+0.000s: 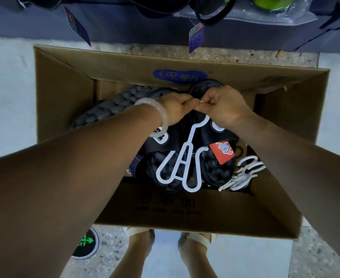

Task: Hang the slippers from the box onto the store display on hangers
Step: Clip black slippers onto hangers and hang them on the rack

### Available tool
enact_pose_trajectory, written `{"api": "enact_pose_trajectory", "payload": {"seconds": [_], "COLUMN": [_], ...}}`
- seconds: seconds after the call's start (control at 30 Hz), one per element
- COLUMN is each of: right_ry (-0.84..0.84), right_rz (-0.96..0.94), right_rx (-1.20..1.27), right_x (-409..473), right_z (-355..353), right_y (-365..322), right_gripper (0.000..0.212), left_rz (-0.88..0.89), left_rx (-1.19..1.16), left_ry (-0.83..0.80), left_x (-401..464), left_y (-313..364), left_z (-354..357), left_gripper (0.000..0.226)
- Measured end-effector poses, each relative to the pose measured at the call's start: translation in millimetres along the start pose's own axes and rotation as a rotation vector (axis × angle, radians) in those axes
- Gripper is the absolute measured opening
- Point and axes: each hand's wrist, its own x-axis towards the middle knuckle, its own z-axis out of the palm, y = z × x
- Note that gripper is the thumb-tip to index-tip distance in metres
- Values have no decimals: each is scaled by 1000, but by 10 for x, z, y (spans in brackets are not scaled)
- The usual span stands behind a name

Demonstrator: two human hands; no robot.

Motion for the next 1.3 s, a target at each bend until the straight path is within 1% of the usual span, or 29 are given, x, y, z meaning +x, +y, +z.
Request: {"api": "enact_pose_trajectory", "payload": {"seconds": [0.13,0.23,0.27,0.3,0.33,0.37,0.4,0.43,0.5,0.57,0.63,0.7,0.77,0.8,0.87,1.0,1.07,1.17,1.23,1.3], "right_ry": [-21,-7,-26,-75,-159,-260,-348,-406,-439,-425,-441,-463,-438,-426,-441,-516,-555,-616,-611,-572], "right_rz": [-22,-60,-84,-104,-105,-85,-71,-74,-99,-124,-96,-23,-8,-9,-5,-12,-13,43,69,62], "right_rx": [-64,1,-1,-53,-160,-303,-432,-508,-518,-530,-537,-433,-359,-352,-341,-310,-323,-390,-428,-447], "right_x": [19,24,16,1,-17,-45,-80,-106,-129,-135,-134,-128,-116,-111,-114,-176,-195,-179,-163,-159], "right_z": [-59,-149,-210,-276,-335,-373,-387,-375,-323,-287,-284,-298,-295,-292,-278,-278,-285,-291,-286,-236], "right_y": [-2,-75,-89,-88,-66,-34,-4,36,106,137,150,138,99,72,17,-59,-102,-159,-169,-136], "right_gripper": [28,25,30,43,62,82,97,106,111,108,100,85,65,60,56,48,48,49,50,47], "left_rz": [12,-10,-19,-26,-29,-31,-34,-41,-62,-80,-92,-106,-128,-137,-143,-138,-114,-114,-175,-199], "left_rx": [15,27,29,24,16,13,15,23,42,53,116,211,261,272,291,315,353,364,340,358], "left_ry": [-12,45,64,80,90,99,106,112,126,154,208,261,306,327,359,358,359,399,431,438], "left_x": [-16,-3,-1,0,1,9,23,37,51,17,-48,-101,-111,-108,-102,-95,-79,-83,-73,-39], "left_y": [2,-16,-17,-15,-6,6,17,29,48,67,104,149,171,176,173,194,218,221,202,195], "left_z": [9,24,43,67,90,108,119,128,149,196,284,380,440,449,429,371,383,400,350,308], "left_gripper": [34,32,33,33,32,31,30,30,28,24,26,31,33,33,30,27,29,29,27,27]}}
